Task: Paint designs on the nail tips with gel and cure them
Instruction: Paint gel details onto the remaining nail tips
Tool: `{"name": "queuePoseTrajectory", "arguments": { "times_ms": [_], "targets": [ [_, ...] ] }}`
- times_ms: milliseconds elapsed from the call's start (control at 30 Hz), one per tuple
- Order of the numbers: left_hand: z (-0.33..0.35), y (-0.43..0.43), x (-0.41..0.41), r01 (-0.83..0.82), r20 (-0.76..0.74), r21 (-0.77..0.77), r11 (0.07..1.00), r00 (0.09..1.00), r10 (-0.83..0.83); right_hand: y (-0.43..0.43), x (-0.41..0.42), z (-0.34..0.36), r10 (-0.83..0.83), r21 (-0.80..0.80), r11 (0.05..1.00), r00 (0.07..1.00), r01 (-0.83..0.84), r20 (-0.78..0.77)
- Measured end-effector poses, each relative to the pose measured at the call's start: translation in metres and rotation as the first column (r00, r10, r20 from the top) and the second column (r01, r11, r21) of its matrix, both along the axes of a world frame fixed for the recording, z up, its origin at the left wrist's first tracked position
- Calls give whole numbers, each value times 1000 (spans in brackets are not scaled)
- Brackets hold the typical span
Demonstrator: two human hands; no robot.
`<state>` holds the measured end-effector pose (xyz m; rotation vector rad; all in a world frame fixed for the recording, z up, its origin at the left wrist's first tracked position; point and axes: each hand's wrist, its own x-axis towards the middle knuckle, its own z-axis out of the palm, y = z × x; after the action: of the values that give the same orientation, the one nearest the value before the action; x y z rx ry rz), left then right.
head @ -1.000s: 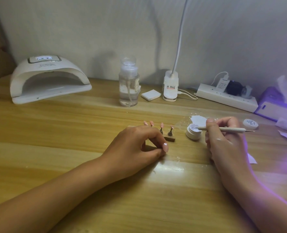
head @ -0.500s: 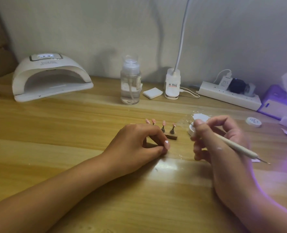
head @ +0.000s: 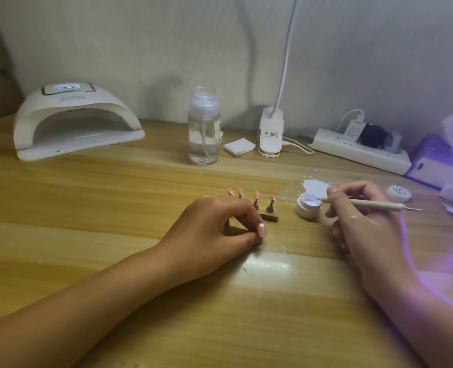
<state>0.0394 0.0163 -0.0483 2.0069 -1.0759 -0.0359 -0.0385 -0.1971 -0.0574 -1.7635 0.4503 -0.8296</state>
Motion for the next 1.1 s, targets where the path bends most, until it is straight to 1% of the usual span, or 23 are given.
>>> {"name": "queuePoseTrajectory", "arguments": {
  "times_ms": [167,300,367,433,500,533,600,633,667,733,933,1100],
  "targets": [
    [0,0,-1,-5,-5,-4,1000,1000,5,1,2,1,-7,-27,1000,998,6,-60],
    [1,0,-1,-5,-6,1,1000,1000,5,4,0,4,-21,-56,998,998,18,-51],
    [1,0,-1,-11,-9,6,1000,1000,11,8,-4,7,-28,-37,999,1000,27,-11],
    [1,0,-1,-13,-14,2,1000,1000,14,16,-10,15,-8,-4,1000,997,8,79],
    [1,1,-2,-14,-11,0,1000,1000,14,29,-16,23,85,69,993,982,-98,166],
    [1,1,-2,-12,-9,2,1000,1000,12,36,-19,25,143,112,980,973,-165,180],
    [1,0,-2,-11,-4,3,1000,1000,11,51,-22,25,247,216,936,955,-279,163],
    [1,0,-2,-10,-2,2,1000,1000,10,57,-22,24,277,269,914,951,-305,138],
    [1,0,-2,-10,-1,1,1000,1000,10,60,-21,21,293,309,899,950,-311,106],
    [1,0,-1,-11,0,2,1000,1000,11,62,-19,17,300,341,891,952,-300,52],
    [-1,-2,0,-3,29,9,1000,1000,2,63,-15,14,285,250,930,958,-270,-23],
    [-1,-2,1,-2,48,1,1000,999,2,65,-14,15,281,237,936,958,-260,-59]
  ]
}}
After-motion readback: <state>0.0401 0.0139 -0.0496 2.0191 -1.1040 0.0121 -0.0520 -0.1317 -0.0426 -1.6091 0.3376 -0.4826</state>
